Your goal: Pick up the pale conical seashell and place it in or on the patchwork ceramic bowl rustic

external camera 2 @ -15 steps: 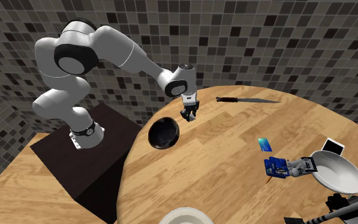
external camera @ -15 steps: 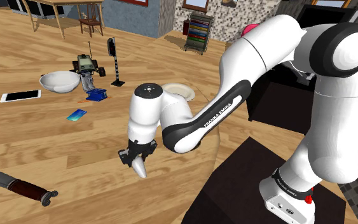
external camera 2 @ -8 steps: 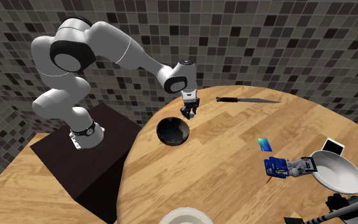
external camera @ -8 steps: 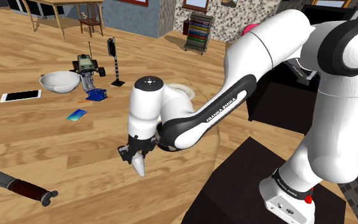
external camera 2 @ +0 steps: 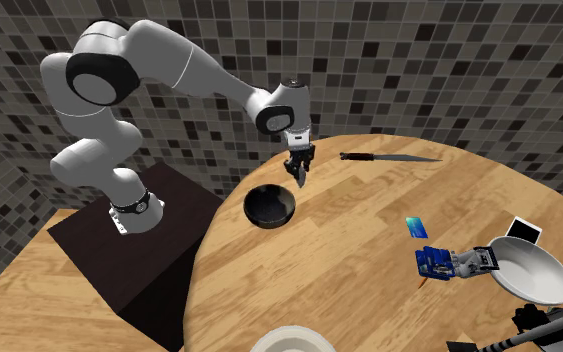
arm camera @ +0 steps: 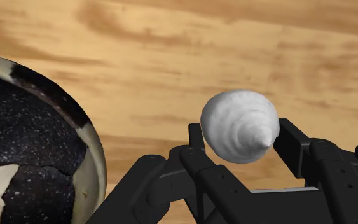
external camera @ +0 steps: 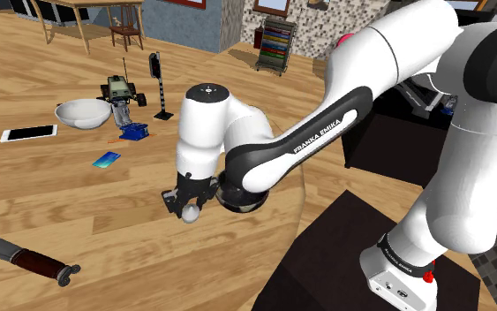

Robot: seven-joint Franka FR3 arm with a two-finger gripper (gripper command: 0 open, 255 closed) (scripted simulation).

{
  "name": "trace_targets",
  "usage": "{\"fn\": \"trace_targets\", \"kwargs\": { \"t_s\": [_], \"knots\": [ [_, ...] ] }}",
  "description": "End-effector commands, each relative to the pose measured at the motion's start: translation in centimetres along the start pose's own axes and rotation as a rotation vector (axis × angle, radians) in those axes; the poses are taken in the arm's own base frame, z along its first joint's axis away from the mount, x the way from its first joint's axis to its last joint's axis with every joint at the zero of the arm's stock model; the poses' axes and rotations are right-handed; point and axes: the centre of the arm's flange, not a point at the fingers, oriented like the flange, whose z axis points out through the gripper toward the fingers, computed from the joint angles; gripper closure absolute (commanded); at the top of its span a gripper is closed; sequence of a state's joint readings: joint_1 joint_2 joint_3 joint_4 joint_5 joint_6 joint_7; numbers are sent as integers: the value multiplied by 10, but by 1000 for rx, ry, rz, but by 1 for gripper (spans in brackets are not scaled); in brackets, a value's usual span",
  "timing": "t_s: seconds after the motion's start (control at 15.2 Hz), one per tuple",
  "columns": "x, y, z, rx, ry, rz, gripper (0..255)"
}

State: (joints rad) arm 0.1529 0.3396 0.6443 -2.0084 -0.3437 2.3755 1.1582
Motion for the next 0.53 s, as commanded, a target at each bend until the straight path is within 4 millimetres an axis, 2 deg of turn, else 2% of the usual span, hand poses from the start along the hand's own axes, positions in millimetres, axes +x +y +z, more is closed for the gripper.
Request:
{"fn": "trace_targets", "kwargs": {
  "t_s": [0.0, 0.46],
  "knots": [
    [1, -1, -11, 0, 0, 0, 255],
    [5, -3, -47, 0, 0, 0, 255]
  ]
}}
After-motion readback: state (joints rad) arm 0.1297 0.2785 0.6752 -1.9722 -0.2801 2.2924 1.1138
